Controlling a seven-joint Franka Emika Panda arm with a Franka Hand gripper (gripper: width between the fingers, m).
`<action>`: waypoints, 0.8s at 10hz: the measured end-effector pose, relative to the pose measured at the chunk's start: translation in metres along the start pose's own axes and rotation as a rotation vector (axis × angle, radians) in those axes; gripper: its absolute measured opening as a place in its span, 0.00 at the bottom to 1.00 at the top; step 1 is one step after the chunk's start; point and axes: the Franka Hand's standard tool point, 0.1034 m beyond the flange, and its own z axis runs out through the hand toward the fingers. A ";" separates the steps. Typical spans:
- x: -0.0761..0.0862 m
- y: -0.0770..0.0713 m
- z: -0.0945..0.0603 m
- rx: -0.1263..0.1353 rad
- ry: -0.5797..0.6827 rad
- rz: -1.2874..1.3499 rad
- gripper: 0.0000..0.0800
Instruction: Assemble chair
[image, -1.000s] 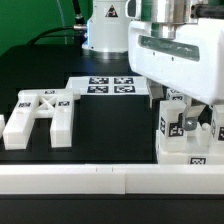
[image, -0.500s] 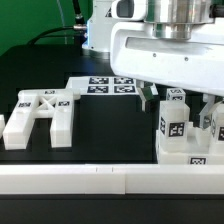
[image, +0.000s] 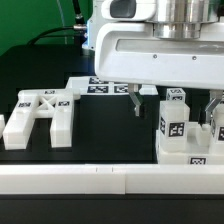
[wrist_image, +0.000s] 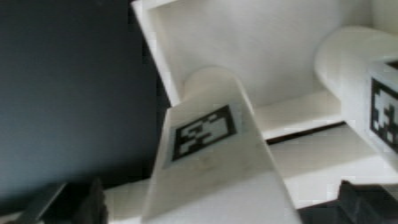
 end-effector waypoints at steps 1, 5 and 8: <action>0.000 0.000 0.000 -0.002 0.000 -0.027 0.81; 0.000 0.001 0.000 -0.012 0.002 -0.204 0.78; 0.000 0.001 0.000 -0.012 0.002 -0.201 0.36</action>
Offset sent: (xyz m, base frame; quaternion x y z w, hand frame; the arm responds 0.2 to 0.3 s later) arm -0.0002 0.0031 0.0001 -0.0066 0.0030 -0.1230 0.9924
